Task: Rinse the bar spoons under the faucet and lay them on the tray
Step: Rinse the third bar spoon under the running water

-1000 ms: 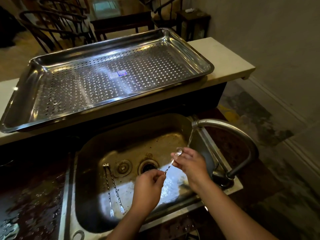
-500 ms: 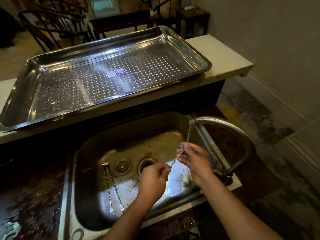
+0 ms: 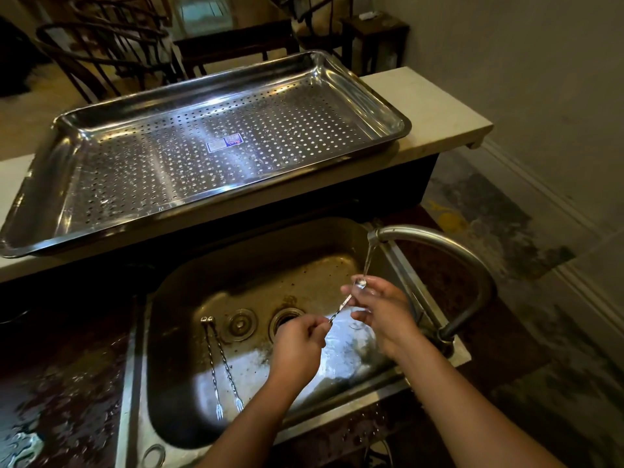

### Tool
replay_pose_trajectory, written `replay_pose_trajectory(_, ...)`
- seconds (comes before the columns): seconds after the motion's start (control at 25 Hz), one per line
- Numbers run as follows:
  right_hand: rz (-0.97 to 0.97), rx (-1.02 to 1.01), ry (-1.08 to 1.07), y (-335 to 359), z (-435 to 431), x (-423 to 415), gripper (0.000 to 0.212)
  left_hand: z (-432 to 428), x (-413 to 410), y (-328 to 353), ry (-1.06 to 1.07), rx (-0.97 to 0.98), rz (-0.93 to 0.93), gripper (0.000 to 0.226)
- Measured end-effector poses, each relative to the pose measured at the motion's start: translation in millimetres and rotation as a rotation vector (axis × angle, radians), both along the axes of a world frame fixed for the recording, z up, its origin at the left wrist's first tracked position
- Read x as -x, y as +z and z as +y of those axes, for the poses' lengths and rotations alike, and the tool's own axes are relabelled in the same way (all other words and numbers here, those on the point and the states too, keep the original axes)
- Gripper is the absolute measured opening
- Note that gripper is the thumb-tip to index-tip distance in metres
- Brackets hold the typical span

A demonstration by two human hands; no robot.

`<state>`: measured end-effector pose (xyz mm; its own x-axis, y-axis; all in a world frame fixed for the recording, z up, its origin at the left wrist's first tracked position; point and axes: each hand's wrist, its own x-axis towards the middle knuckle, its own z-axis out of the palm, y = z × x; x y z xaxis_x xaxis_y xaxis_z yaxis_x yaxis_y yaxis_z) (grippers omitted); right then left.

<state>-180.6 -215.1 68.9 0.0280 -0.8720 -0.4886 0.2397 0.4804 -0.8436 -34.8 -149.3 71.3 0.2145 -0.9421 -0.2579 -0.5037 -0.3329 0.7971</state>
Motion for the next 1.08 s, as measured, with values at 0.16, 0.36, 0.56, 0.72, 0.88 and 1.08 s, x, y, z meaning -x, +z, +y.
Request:
replay_pose_trajectory(0.16,-0.001,0.015,-0.046,1.8,-0.2,1.5,0.009,-1.1,0.2,-1.6,0.043,-0.027,0.073,0.013)
replay_pose_trajectory(0.36,-0.046,0.013,-0.046,0.4,-1.8,6.0,0.020,-1.6,-0.4,-3.0,0.140,-0.067,0.305,0.013)
replay_pose_trajectory(0.56,-0.126,0.046,-0.013,3.5,2.6,3.3,0.018,-1.4,0.6,-6.1,0.214,-0.036,0.346,0.007)
replay_pose_trajectory(0.72,-0.047,0.077,-0.053,6.5,1.7,0.8,0.020,-3.3,5.9,-7.2,0.255,0.006,0.329,0.006)
replay_pose_trajectory(0.88,-0.131,0.041,-0.038,10.2,-1.8,-2.3,0.020,-5.8,10.1,-3.5,0.270,0.042,0.365,0.006)
replay_pose_trajectory(1.08,0.043,0.094,-0.012,18.8,-4.9,-3.0,0.013,-3.3,11.3,-3.4,0.232,0.029,0.419,0.008)
